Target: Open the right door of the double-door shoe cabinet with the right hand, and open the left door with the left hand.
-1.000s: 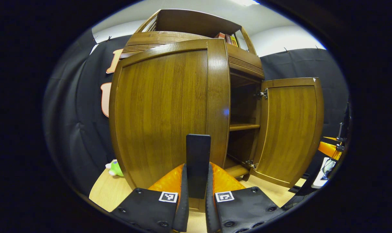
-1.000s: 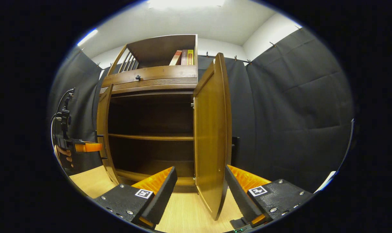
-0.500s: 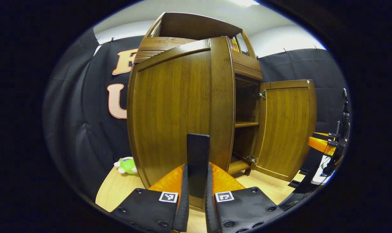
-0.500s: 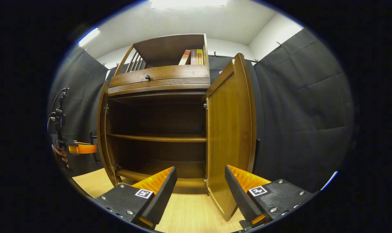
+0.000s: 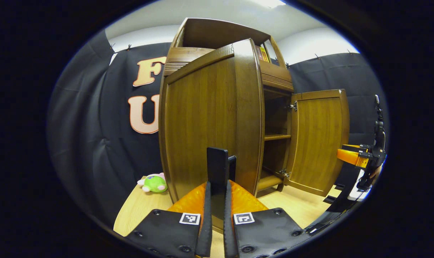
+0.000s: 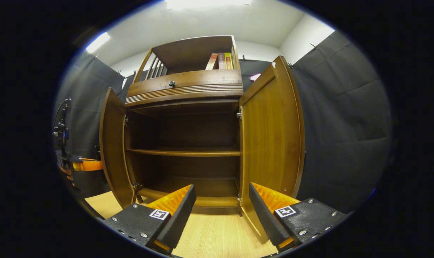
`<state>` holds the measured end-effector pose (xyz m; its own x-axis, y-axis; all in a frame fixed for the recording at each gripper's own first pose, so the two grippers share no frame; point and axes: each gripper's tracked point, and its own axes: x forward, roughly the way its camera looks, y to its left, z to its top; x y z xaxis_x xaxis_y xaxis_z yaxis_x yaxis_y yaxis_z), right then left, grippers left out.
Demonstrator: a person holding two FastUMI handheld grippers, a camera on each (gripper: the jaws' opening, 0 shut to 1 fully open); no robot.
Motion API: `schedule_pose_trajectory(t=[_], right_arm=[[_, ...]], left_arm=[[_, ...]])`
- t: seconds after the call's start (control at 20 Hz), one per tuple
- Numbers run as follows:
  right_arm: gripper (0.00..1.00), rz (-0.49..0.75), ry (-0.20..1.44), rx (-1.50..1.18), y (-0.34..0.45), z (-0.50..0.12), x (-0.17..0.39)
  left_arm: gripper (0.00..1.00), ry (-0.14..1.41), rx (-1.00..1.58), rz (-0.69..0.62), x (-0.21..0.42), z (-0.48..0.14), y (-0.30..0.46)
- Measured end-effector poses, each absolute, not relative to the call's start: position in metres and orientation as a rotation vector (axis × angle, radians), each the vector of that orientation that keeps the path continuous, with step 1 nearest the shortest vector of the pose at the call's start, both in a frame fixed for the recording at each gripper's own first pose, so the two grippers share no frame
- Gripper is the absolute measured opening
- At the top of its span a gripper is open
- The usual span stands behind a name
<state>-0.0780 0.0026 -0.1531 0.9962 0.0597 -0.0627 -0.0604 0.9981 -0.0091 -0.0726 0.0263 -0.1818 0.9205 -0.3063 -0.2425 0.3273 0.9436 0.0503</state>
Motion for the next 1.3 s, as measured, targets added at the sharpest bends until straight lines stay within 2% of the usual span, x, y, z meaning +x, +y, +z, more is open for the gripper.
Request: schedule_pose_trajectory(t=[0.3,0.35,0.4,0.55,0.7,1.3], right_arm=[[0.92,0.09,0.062,-0.015,0.022,-0.154,-0.075],[0.86,0.094,0.063,-0.017,0.024,-0.154,-0.075],[0.92,0.098,0.065,-0.018,0.027,-0.155,-0.075],[0.92,0.108,0.068,-0.022,0.032,-0.157,-0.074],[0.92,0.114,0.069,-0.023,0.037,-0.156,-0.071],[0.92,0.143,0.072,-0.024,0.059,-0.157,-0.068]], left_arm=[[0.19,0.231,0.065,-0.293,-0.083,-0.178,0.056],[0.19,0.231,0.063,-0.286,-0.084,-0.178,0.06],[0.19,0.232,0.066,-0.28,-0.085,-0.178,0.065],[0.19,0.235,0.071,-0.27,-0.087,-0.182,0.072],[0.12,0.23,0.078,-0.258,-0.088,-0.182,0.079],[0.12,0.222,0.065,-0.234,-0.092,-0.179,0.108]])
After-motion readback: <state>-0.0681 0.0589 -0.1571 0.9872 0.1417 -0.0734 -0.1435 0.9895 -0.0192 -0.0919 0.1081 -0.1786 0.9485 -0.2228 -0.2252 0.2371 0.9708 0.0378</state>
